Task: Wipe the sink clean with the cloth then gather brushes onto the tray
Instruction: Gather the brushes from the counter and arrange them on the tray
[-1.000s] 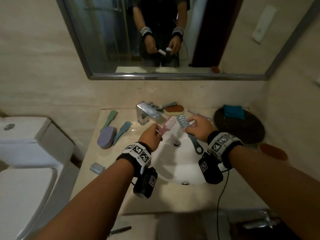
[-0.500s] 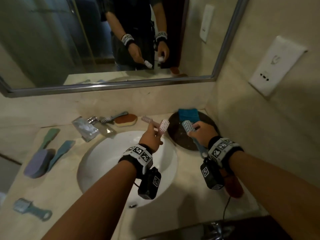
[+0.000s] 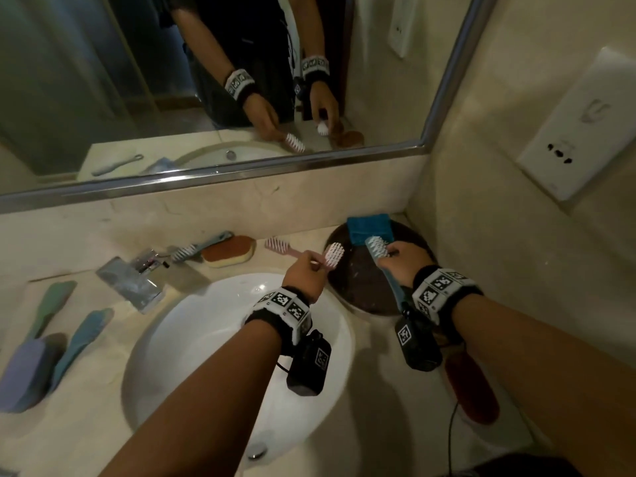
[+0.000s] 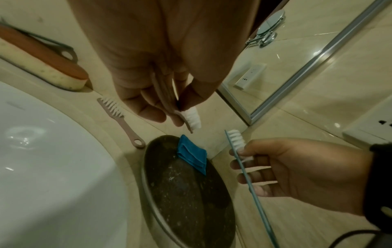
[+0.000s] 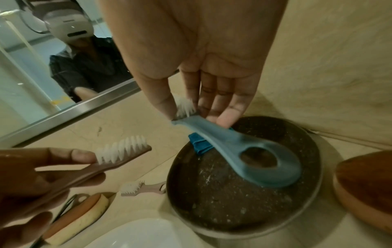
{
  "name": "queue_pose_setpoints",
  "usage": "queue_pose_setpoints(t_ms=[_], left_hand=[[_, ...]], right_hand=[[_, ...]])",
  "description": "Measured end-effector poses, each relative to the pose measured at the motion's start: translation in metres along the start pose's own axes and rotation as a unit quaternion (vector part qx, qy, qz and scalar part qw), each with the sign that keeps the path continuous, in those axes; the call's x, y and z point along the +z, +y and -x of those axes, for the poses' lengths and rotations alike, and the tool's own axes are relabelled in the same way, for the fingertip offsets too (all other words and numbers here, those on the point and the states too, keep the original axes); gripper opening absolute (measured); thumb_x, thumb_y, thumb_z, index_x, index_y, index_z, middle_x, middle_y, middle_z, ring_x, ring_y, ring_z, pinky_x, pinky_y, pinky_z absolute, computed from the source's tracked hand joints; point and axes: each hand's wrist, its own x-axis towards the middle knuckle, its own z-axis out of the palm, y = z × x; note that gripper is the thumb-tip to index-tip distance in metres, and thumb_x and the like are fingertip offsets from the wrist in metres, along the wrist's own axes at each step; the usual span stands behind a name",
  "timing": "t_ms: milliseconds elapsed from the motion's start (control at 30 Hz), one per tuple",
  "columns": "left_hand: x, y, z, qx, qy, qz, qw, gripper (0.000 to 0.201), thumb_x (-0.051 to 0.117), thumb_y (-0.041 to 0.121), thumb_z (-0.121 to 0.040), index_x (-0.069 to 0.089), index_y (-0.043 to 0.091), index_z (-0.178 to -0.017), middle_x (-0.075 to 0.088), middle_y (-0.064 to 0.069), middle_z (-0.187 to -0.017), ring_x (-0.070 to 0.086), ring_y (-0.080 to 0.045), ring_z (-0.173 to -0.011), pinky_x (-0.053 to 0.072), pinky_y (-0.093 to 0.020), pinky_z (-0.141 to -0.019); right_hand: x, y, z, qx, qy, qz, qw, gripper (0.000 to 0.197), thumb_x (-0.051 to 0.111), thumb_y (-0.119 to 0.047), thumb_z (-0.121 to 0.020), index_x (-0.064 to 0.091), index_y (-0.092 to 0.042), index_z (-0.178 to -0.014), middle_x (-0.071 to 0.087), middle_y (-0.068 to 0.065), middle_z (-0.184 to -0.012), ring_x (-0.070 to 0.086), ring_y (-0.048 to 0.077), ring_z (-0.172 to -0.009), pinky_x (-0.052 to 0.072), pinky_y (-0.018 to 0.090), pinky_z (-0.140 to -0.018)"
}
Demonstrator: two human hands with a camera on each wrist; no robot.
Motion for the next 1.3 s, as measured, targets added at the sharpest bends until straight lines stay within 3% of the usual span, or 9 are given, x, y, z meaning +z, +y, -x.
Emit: queue_pose_setpoints(t_ms=[100, 167, 267, 333, 467, 633, 833, 1133, 1300], left_hand=[[0.003, -0.001, -0.020, -0.007, -0.024, 0.007, 1.000, 0.017, 0.052, 0.013, -0.089, 0.053, 0.014, -0.105, 0.065, -0.018, -0.109, 0.061, -0.041, -0.099, 0.048, -0.043, -0.074], [0.008, -0.005, -0.030, -0.023, -0.036, 0.011, 0.999, 0.018, 0.054, 0.011, -0.087, 0.053, 0.014, -0.105, 0.065, -0.017, -0.107, 0.062, -0.038, -0.098, 0.051, -0.044, -0.083], [0.014, -0.008, -0.044, -0.038, -0.043, 0.043, 0.997, 0.020, 0.057, 0.004, -0.083, 0.050, 0.022, -0.088, 0.066, -0.013, -0.100, 0.063, -0.035, -0.097, 0.053, -0.050, -0.087], [0.016, -0.008, -0.054, -0.042, -0.042, 0.039, 0.997, 0.030, 0.058, -0.004, -0.079, 0.048, 0.023, -0.086, 0.063, -0.008, -0.098, 0.062, -0.032, -0.100, 0.054, -0.046, -0.087], [0.022, -0.008, -0.074, -0.062, -0.035, 0.037, 0.997, 0.040, 0.061, -0.011, -0.073, 0.049, 0.018, -0.098, 0.064, -0.012, -0.112, 0.061, -0.030, -0.106, 0.053, -0.042, -0.090], [0.038, -0.010, -0.098, -0.078, -0.042, 0.019, 0.996, 0.044, 0.064, -0.008, -0.074, 0.051, 0.008, -0.113, 0.062, -0.015, -0.116, 0.060, -0.032, -0.107, 0.053, -0.044, -0.090], [0.048, -0.023, -0.116, -0.098, -0.037, -0.007, 0.994, 0.052, 0.070, -0.006, -0.071, 0.053, 0.008, -0.118, 0.063, -0.007, -0.110, 0.061, -0.023, -0.102, 0.049, -0.022, -0.075], [0.058, -0.033, -0.127, -0.091, -0.030, 0.029, 0.995, 0.041, 0.058, -0.008, -0.078, 0.052, 0.008, -0.114, 0.066, -0.015, -0.106, 0.064, -0.033, -0.098, 0.055, -0.038, -0.081], [0.058, -0.033, -0.128, -0.081, -0.038, -0.009, 0.996, 0.043, 0.057, -0.006, -0.079, 0.053, 0.010, -0.118, 0.067, -0.013, -0.107, 0.064, -0.030, -0.099, 0.055, -0.037, -0.083]], right_hand=[[0.006, -0.005, -0.017, 0.005, -0.018, 0.006, 1.000, 0.021, 0.054, -0.030, -0.089, 0.059, -0.013, -0.079, 0.061, 0.015, -0.091, 0.058, 0.031, -0.090, 0.038, 0.029, -0.073], [0.010, -0.005, -0.026, 0.006, -0.021, -0.003, 1.000, 0.020, 0.057, -0.030, -0.088, 0.065, -0.013, -0.094, 0.066, 0.014, -0.102, 0.060, 0.031, -0.097, 0.039, 0.027, -0.075], [0.011, -0.004, -0.040, 0.021, -0.009, -0.036, 0.999, 0.037, 0.065, -0.027, -0.083, 0.059, -0.014, -0.118, 0.065, 0.010, -0.116, 0.060, 0.027, -0.108, 0.043, 0.026, -0.089], [0.014, -0.003, -0.051, 0.029, -0.009, -0.052, 0.998, 0.040, 0.067, -0.024, -0.081, 0.057, -0.015, -0.119, 0.065, 0.010, -0.116, 0.060, 0.026, -0.108, 0.045, 0.028, -0.093], [0.020, -0.002, -0.073, 0.043, -0.030, -0.084, 0.995, 0.041, 0.068, -0.023, -0.080, 0.057, -0.017, -0.119, 0.065, 0.011, -0.116, 0.061, 0.028, -0.106, 0.052, 0.042, -0.094], [0.027, 0.005, -0.101, 0.042, -0.055, -0.070, 0.995, 0.042, 0.066, -0.023, -0.084, 0.055, -0.014, -0.123, 0.062, 0.010, -0.123, 0.057, 0.027, -0.114, 0.043, 0.030, -0.098], [0.041, 0.008, -0.123, 0.014, -0.062, -0.086, 0.994, 0.046, 0.069, -0.020, -0.083, 0.056, -0.010, -0.126, 0.063, 0.012, -0.124, 0.058, 0.026, -0.115, 0.042, 0.027, -0.096], [0.059, 0.008, -0.139, 0.032, -0.050, -0.116, 0.992, 0.037, 0.068, -0.017, -0.083, 0.053, -0.009, -0.116, 0.065, 0.016, -0.112, 0.061, 0.029, -0.104, 0.048, 0.032, -0.090], [0.066, 0.008, -0.139, 0.033, -0.057, -0.120, 0.991, 0.038, 0.067, -0.017, -0.084, 0.052, -0.010, -0.118, 0.064, 0.015, -0.114, 0.060, 0.030, -0.107, 0.048, 0.035, -0.093]])
